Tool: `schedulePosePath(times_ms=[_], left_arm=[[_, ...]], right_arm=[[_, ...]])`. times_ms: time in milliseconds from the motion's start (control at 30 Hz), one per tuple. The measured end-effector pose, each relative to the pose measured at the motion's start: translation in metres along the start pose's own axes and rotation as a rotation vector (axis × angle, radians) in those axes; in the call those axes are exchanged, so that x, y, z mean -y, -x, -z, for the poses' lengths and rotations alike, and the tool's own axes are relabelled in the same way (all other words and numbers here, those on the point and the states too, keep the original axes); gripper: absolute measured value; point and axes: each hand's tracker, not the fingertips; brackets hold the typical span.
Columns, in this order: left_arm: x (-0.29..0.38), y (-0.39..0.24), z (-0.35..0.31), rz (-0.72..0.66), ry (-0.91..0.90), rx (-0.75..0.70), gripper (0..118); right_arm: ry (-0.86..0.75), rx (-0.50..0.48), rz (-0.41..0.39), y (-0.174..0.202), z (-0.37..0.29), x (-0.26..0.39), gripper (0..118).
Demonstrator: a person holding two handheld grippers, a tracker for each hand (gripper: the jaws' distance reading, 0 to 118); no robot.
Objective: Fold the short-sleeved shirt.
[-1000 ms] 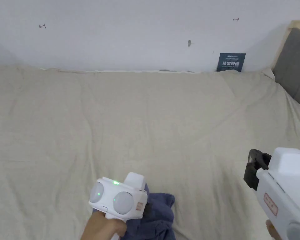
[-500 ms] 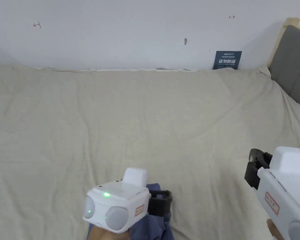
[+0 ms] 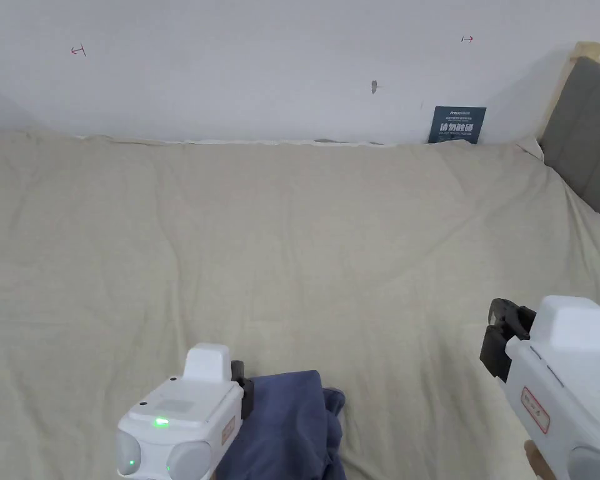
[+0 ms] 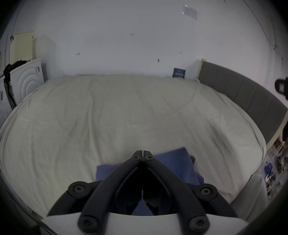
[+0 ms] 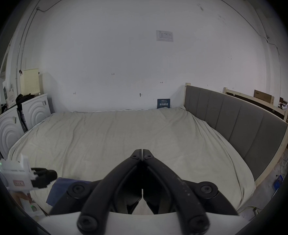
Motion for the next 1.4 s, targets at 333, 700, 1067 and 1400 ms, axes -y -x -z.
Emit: schedulePosePath(times_ms=[333, 700, 1067, 1400], left_arm=[[0.041, -0.076, 0.040, 0.084, 0.199, 0.191, 0], [0.052, -0.093, 0.047, 0.136, 0.223, 0.198, 0], [-0.058, -0.042, -0.081, 0.146, -0.255, 0.149, 0], [-0.104, 0.036, -0.128, 0.172, -0.475, -0.115, 0]], right_arm=[[0.010, 0.040, 0.006, -0.017, -0.002, 0.002, 2], [0.017, 0.040, 0.012, -0.019, -0.002, 0.003, 2], [-0.084, -0.006, -0.016, 0.011, -0.016, -0.017, 2], [-0.190, -0.028, -0.070, 0.047, -0.025, -0.032, 2]])
